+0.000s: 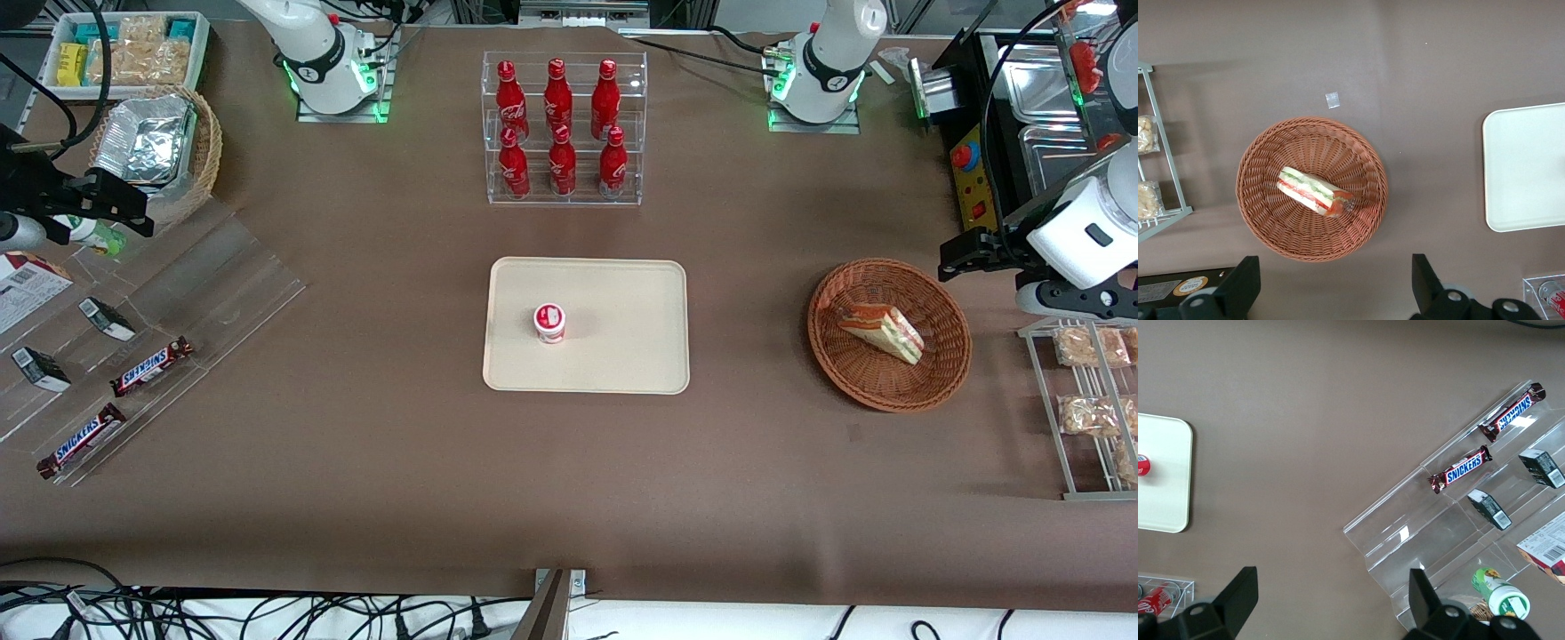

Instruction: Place sandwich from basket to tray

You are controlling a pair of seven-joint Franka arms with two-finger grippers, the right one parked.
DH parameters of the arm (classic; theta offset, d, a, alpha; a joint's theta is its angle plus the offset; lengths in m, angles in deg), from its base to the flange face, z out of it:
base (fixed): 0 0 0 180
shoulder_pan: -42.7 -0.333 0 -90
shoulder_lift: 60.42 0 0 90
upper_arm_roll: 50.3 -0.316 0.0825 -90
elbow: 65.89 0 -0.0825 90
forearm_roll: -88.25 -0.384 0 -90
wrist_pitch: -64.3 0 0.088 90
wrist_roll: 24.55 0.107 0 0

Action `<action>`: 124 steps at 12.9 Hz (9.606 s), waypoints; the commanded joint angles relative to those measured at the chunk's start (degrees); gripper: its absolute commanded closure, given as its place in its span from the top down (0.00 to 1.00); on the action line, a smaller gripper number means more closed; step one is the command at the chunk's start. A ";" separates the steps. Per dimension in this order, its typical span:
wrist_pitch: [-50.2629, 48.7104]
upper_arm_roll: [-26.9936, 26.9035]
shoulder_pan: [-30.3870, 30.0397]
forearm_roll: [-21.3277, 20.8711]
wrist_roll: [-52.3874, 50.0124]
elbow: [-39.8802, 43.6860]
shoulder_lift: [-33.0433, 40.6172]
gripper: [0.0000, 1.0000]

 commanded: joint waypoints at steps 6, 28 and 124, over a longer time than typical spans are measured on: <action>-0.13 -0.94 0.17 -0.82 -0.31 -1.35 -0.54 1.00; 50.39 -0.86 -3.52 -5.22 -54.88 -47.04 4.65 1.00; 23.46 32.27 4.76 -23.60 -55.77 -5.15 -24.36 1.00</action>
